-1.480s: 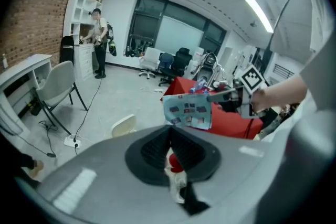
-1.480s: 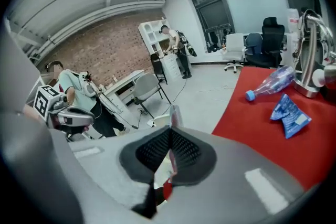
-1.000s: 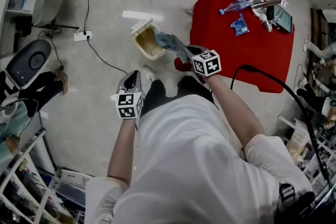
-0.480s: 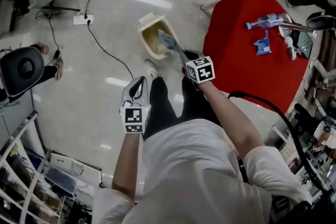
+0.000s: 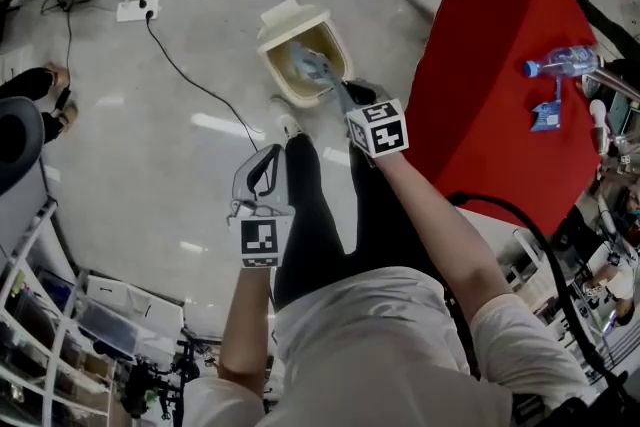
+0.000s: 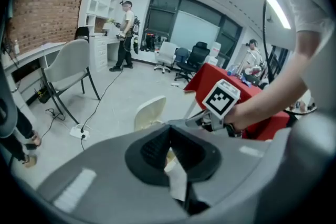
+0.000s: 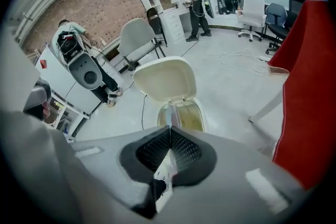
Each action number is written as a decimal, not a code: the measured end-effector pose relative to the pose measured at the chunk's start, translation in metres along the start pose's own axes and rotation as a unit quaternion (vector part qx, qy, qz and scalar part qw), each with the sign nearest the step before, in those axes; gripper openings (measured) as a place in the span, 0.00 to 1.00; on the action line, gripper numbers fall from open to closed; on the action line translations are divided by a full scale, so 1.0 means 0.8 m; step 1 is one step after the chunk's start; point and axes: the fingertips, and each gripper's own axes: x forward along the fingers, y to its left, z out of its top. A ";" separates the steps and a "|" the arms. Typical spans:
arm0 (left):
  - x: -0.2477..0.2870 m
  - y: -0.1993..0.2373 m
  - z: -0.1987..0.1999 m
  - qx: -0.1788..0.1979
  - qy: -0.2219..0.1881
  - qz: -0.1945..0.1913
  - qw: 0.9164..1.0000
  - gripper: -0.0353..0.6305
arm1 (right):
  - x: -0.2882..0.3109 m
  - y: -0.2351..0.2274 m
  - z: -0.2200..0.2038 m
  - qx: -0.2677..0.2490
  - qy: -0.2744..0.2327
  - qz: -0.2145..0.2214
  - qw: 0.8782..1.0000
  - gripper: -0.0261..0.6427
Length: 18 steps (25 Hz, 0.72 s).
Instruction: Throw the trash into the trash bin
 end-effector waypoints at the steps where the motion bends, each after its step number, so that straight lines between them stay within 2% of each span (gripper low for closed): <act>1: 0.008 0.004 -0.007 0.002 0.000 -0.001 1.000 0.06 | 0.011 -0.002 0.000 -0.007 0.001 -0.001 1.000 0.04; 4: 0.030 0.013 -0.029 -0.002 0.008 -0.003 1.000 0.06 | 0.044 -0.009 -0.004 -0.020 0.006 -0.005 1.000 0.04; 9: 0.055 0.022 -0.054 -0.016 0.020 -0.006 1.000 0.06 | 0.089 -0.021 -0.009 -0.004 0.005 -0.014 1.000 0.05; 10: 0.058 0.024 -0.056 -0.019 0.021 -0.006 1.000 0.06 | 0.095 -0.022 -0.010 0.001 0.008 -0.014 1.000 0.08; 12: 0.060 0.026 -0.062 -0.022 0.024 -0.007 0.999 0.06 | 0.102 -0.024 -0.014 0.009 0.013 -0.012 1.000 0.23; 18: 0.049 0.024 -0.067 -0.020 0.029 -0.008 0.999 0.06 | 0.079 -0.020 -0.014 0.012 0.012 -0.012 1.000 0.23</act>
